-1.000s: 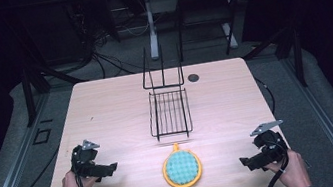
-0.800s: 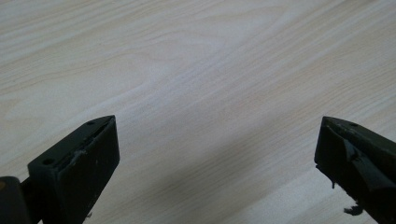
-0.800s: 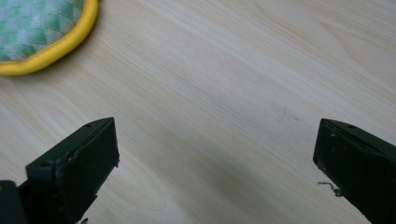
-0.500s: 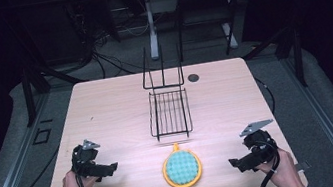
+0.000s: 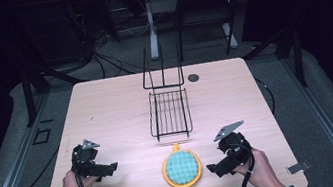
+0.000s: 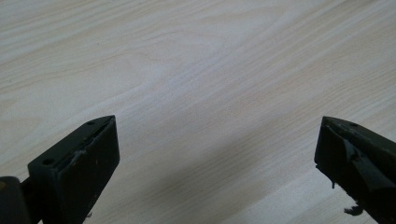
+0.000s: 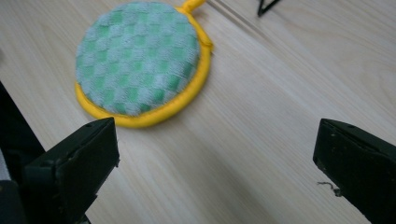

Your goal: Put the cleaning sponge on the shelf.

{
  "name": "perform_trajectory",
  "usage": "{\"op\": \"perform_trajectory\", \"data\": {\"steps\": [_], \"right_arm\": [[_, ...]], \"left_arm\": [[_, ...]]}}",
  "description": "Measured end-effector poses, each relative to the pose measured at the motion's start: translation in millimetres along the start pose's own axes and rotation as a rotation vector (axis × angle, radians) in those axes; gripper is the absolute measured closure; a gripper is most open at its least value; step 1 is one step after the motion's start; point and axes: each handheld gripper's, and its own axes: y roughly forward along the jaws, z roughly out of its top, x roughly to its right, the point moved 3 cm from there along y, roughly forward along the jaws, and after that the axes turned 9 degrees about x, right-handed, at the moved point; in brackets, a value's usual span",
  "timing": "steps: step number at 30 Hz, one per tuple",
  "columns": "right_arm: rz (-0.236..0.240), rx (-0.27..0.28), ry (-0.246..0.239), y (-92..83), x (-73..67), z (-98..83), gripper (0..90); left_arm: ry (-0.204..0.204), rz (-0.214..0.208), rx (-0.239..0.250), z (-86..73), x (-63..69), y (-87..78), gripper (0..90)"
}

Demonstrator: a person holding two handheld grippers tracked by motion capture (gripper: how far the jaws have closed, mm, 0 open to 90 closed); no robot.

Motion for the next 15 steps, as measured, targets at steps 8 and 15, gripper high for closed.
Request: {"op": "perform_trajectory", "data": {"steps": [8, 15], "right_arm": [[0.042, -0.012, -0.035, 20.0, -13.3, 14.5, 0.0], [0.073, -0.033, -0.043, 36.5, -21.2, 22.1, 0.0]], "left_arm": [[0.004, 0.000, 0.003, 0.2, 0.7, -0.8, 0.1], [0.008, 0.003, 0.013, 0.8, -0.3, -1.5, 0.1]]}}
